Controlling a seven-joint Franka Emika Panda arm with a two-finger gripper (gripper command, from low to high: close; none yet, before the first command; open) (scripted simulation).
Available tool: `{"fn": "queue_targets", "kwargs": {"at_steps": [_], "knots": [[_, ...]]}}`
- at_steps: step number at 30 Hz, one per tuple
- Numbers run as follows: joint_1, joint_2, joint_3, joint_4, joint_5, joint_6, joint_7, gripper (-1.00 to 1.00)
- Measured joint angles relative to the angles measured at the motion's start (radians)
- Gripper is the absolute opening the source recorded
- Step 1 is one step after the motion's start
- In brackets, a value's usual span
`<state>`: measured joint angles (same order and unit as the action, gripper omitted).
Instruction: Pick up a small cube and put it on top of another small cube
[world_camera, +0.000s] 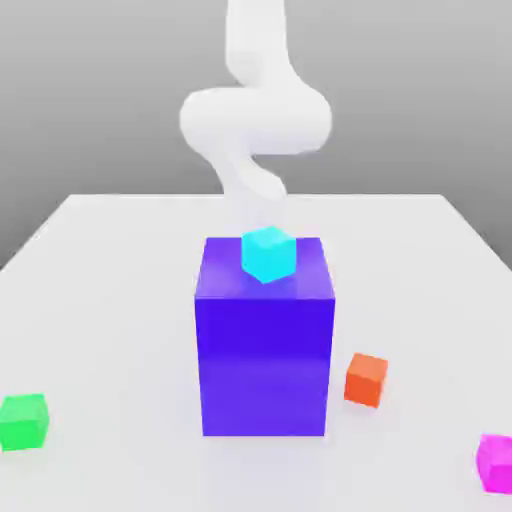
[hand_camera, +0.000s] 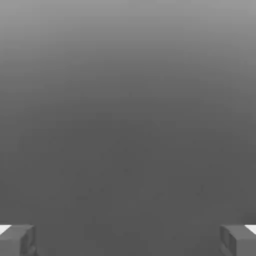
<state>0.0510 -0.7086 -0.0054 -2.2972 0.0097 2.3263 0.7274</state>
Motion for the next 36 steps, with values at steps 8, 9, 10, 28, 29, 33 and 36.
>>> {"fn": "queue_targets", "kwargs": {"at_steps": [8,9,10,28,29,33,36], "knots": [[0.146,0.297,0.003,0.009,0.039,0.085,-0.240,0.00],[0.161,0.333,0.006,0.010,0.044,0.095,-0.270,0.00],[0.176,0.369,0.010,0.012,0.048,0.105,-0.299,0.00],[0.394,1.022,0.120,0.031,-0.066,0.294,-0.688,0.00],[0.407,1.058,0.122,0.033,-0.084,0.305,-0.699,0.00],[0.436,1.203,0.101,0.060,-0.123,0.403,-0.694,0.00],[0.441,1.233,0.095,0.066,-0.128,0.425,-0.690,-1.00]]}}
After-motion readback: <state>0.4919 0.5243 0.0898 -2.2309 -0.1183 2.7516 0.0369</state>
